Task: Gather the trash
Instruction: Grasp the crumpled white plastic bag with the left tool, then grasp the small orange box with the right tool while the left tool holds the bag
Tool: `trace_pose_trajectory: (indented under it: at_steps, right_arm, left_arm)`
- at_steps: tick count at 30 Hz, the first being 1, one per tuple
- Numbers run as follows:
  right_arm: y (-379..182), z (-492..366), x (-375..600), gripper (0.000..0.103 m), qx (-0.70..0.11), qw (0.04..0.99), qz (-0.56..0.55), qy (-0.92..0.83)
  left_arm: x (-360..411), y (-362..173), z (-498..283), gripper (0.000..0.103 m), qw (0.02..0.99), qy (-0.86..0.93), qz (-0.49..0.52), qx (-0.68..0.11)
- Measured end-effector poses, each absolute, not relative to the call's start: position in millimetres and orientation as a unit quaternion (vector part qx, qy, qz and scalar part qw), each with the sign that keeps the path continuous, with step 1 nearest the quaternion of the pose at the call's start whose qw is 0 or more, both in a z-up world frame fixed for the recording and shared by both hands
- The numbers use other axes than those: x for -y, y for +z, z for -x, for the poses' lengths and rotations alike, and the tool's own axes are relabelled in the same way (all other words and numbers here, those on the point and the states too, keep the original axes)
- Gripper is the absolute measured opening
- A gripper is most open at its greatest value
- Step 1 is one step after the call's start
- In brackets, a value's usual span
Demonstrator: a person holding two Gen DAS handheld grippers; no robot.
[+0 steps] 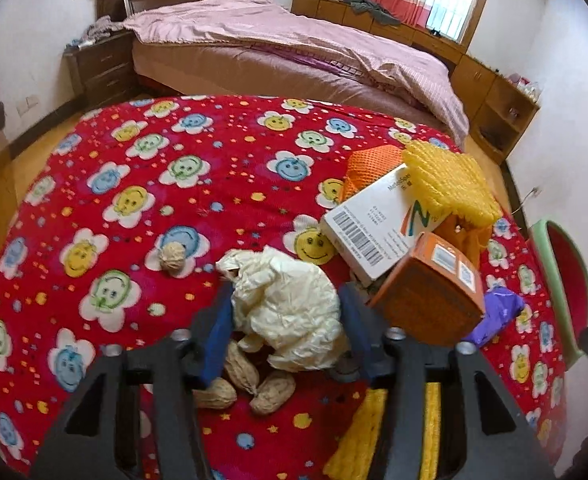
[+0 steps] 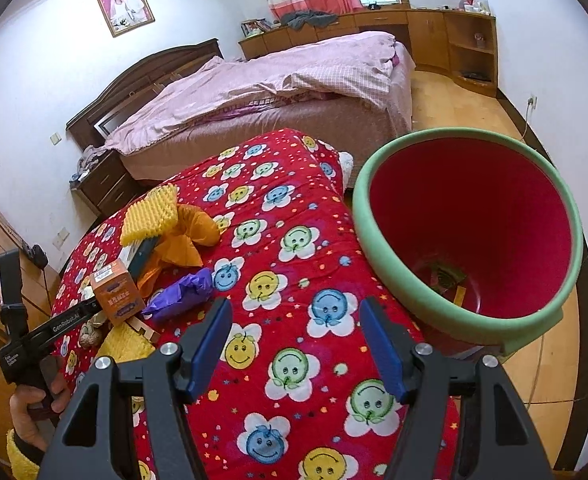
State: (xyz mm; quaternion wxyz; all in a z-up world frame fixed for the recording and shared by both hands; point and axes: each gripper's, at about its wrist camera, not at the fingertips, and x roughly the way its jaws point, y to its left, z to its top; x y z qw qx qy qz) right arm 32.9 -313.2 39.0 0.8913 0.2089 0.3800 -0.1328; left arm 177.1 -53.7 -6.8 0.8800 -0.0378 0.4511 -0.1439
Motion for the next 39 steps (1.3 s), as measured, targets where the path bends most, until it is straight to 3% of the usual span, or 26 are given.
trace_pose_trajectory:
  at_steps: [6, 19, 32, 39]
  right_arm:
    - [40.8, -38.1, 305.5, 0.069, -0.381, 0.893, -0.199, -0.13]
    - [65.5, -55.8, 269.9, 0.069, -0.362, 0.913, -0.166, -0.087]
    - [57.9, -101.8, 199.9, 0.069, -0.38, 0.915, -0.132, -0.003]
    - [40.7, -128.5, 170.3, 0.075, -0.402, 0.909, -0.105, 0.023]
  left_arm:
    - [51.2, 2.1, -171.3, 0.038, 0.88, -0.155, 0.049, -0.446]
    - [16.6, 48.9, -139.4, 0.038, 0.901, -0.122, 0.046, -0.413]
    - [-23.3, 29.9, -130.7, 0.038, 0.896, -0.068, 0.05, -0.436]
    - [-34.7, 17.4, -134.0, 0.038, 0.889, -0.061, 0.059, -0.45]
